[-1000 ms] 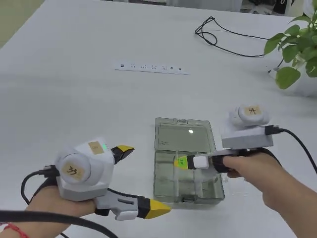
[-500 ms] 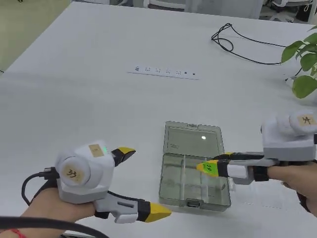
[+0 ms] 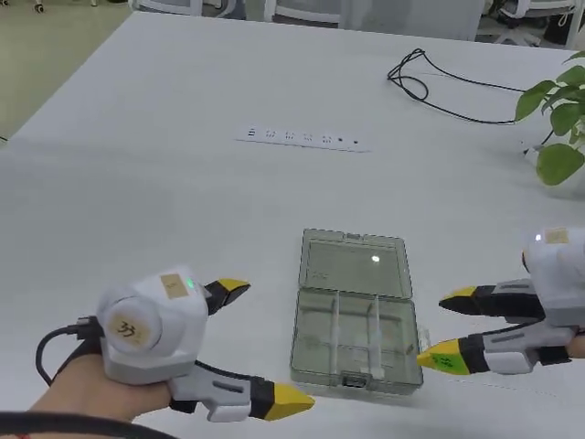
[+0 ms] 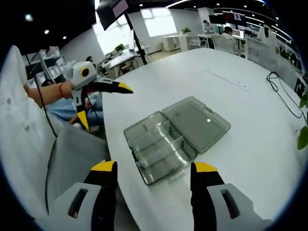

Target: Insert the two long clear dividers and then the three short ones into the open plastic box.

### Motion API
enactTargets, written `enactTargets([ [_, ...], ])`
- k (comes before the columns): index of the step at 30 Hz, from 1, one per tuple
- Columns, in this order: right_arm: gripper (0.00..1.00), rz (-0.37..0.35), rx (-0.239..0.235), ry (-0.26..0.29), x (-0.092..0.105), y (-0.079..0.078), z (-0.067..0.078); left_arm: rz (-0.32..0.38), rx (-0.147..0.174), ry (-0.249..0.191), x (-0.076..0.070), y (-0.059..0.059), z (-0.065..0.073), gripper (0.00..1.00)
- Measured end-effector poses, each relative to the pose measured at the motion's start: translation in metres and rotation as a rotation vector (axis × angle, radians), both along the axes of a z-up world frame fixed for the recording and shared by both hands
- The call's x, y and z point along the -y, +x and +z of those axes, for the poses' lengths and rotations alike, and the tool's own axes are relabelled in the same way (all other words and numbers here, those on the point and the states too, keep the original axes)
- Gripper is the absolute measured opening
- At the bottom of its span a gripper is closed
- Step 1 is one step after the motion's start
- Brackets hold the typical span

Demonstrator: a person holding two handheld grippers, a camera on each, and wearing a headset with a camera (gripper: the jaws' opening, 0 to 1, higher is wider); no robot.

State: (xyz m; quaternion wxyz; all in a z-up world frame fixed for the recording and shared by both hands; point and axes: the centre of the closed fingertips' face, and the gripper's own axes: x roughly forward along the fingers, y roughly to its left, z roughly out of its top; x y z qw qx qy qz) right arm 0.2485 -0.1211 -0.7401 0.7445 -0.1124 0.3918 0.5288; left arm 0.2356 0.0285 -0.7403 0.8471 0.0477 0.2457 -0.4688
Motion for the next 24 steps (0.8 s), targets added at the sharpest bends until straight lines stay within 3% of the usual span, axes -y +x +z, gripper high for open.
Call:
enactTargets([
  [2,0.63,0.021,0.011,-0.022,0.005,-0.001,-0.003,0.001,0.000,-0.003,0.000,0.001,0.000,1.00],
  [9,0.64,0.171,0.074,-0.175,0.032,0.001,-0.028,-0.017,0.000,0.011,-0.001,0.001,-0.004,1.00],
  [15,0.64,0.288,0.112,-0.278,0.042,0.002,-0.049,-0.026,-0.009,0.018,-0.001,0.000,-0.009,1.00],
  [18,0.63,0.333,0.119,-0.314,0.046,0.003,-0.060,-0.026,-0.013,0.020,-0.002,0.000,-0.011,1.00],
  [20,0.61,0.377,0.129,-0.353,0.054,0.008,-0.076,-0.025,-0.014,0.020,-0.003,0.001,-0.012,1.00],
  [24,0.59,0.434,0.150,-0.394,0.061,0.014,-0.082,-0.023,-0.015,0.018,-0.004,0.002,-0.013,1.00],
])
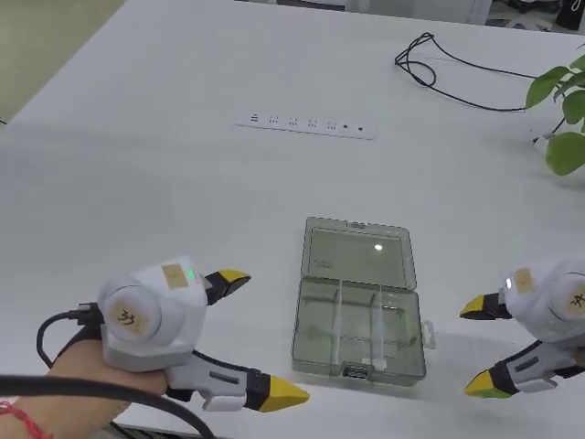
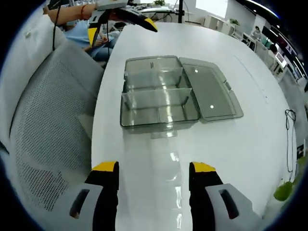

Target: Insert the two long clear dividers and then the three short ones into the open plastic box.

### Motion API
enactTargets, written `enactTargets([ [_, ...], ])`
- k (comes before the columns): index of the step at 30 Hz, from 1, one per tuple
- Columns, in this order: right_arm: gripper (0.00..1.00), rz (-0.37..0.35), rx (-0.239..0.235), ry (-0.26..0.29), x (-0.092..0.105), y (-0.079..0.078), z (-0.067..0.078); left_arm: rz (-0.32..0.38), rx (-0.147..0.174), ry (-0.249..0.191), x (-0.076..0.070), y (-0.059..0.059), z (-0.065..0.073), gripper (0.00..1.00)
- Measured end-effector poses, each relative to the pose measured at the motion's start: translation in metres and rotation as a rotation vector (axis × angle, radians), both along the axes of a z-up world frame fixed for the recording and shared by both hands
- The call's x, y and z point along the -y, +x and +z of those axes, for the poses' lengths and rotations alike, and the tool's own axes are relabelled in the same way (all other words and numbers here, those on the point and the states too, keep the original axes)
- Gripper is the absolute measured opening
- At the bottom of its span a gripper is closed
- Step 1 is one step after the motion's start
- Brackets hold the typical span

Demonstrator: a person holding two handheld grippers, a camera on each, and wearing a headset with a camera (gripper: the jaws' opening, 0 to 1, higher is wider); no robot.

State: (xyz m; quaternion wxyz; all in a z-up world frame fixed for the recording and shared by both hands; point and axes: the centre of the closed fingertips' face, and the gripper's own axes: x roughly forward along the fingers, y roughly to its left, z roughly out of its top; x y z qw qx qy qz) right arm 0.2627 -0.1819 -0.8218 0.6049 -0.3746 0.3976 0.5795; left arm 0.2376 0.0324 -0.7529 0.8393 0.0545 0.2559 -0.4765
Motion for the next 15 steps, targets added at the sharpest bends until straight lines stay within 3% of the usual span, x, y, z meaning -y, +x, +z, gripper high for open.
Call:
enactTargets([
  [4,0.52,0.029,0.000,-0.025,0.003,0.004,-0.008,0.002,-0.001,-0.006,0.000,0.001,0.000,1.00],
  [15,0.47,0.092,0.002,-0.088,0.010,0.007,-0.028,0.006,-0.005,-0.010,-0.002,0.001,-0.001,1.00],
])
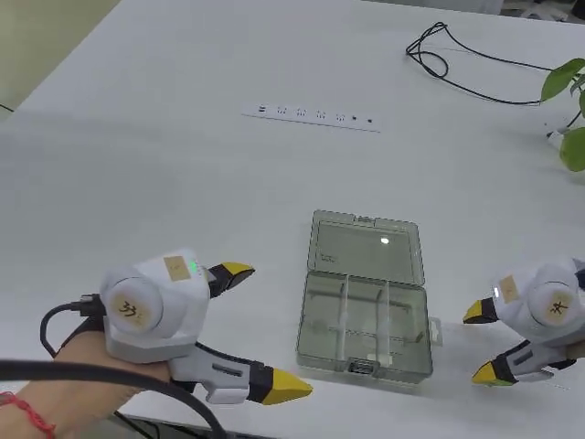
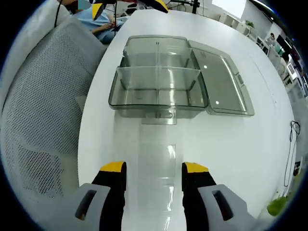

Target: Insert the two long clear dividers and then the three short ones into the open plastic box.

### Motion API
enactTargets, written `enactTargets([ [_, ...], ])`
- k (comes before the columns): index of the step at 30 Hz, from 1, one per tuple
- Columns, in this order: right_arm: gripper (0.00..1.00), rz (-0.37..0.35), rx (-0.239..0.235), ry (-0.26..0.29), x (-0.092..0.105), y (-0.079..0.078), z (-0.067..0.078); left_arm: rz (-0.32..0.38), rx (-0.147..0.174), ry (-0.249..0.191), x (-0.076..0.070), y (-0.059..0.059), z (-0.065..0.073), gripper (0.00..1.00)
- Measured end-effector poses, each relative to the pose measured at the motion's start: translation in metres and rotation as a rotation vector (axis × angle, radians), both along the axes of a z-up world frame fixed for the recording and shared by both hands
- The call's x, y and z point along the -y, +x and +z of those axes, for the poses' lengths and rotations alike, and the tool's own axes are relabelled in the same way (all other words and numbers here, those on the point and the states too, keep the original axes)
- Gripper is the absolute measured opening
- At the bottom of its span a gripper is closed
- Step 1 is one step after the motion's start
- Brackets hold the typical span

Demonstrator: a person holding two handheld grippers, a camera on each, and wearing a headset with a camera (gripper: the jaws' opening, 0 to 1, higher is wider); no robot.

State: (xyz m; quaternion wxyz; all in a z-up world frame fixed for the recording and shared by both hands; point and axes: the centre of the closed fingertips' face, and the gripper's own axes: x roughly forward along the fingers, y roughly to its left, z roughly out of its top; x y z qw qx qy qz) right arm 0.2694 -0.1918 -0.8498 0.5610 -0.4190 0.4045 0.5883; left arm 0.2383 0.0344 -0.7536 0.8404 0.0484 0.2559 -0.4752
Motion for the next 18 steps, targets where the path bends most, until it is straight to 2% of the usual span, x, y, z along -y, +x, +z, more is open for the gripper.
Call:
enactTargets([
  [6,0.44,0.017,0.002,-0.026,0.0022,-0.0002,-0.0081,-0.003,-0.004,-0.003,0.0009,-0.0011,-0.0010,1.00],
  [7,0.44,0.035,0.014,-0.024,0.0016,0.0008,-0.0075,-0.004,-0.005,-0.005,0.0013,-0.0015,-0.0010,1.00],
  [10,0.41,0.030,0.020,-0.029,0.0029,0.0014,-0.0065,-0.005,-0.006,-0.006,0.0015,-0.0018,-0.0014,1.00],
  [18,0.33,0.038,0.024,-0.033,0.0026,0.0003,-0.0054,-0.007,-0.007,-0.010,0.0023,-0.0017,-0.0020,1.00],
])
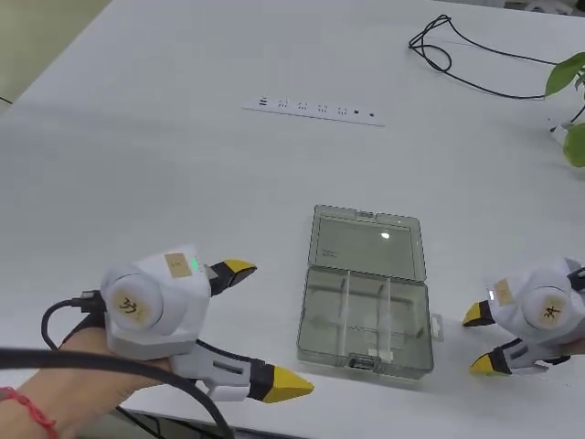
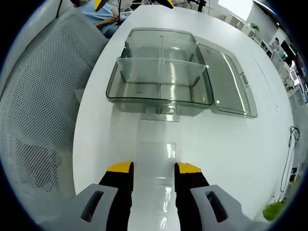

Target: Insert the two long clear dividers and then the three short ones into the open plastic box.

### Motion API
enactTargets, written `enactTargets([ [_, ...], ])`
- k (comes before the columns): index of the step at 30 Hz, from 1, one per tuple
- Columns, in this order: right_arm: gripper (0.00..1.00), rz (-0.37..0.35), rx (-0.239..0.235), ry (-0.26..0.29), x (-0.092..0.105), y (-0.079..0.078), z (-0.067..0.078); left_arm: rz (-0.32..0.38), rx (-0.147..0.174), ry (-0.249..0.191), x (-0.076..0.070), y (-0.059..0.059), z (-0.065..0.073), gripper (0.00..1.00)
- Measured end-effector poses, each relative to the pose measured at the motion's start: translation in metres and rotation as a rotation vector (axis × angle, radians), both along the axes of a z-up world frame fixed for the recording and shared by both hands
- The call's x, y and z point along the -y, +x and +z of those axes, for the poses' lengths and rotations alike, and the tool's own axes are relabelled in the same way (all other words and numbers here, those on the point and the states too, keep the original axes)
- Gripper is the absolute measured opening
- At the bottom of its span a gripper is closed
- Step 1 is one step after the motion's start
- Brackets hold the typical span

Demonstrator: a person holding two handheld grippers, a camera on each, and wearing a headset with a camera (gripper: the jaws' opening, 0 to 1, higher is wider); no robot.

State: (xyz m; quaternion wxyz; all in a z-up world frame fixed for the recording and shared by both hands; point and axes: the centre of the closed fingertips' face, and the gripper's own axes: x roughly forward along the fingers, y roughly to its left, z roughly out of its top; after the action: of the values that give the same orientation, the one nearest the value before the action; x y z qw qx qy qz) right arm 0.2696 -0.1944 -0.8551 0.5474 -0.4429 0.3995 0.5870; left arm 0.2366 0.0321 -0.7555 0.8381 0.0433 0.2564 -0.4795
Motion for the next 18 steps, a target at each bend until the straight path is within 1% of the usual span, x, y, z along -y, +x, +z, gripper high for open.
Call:
enactTargets([
  [11,0.33,-0.011,0.009,-0.001,0.000,-0.002,0.000,-0.002,0.004,-0.002,0.000,0.001,0.002,1.00],
  [14,0.33,-0.023,0.019,0.009,-0.001,-0.003,0.004,-0.001,0.003,-0.003,0.000,0.002,0.003,1.00],
  [18,0.33,-0.052,0.039,0.034,-0.001,0.000,0.013,-0.004,0.002,-0.007,0.001,0.002,0.004,1.00],
])
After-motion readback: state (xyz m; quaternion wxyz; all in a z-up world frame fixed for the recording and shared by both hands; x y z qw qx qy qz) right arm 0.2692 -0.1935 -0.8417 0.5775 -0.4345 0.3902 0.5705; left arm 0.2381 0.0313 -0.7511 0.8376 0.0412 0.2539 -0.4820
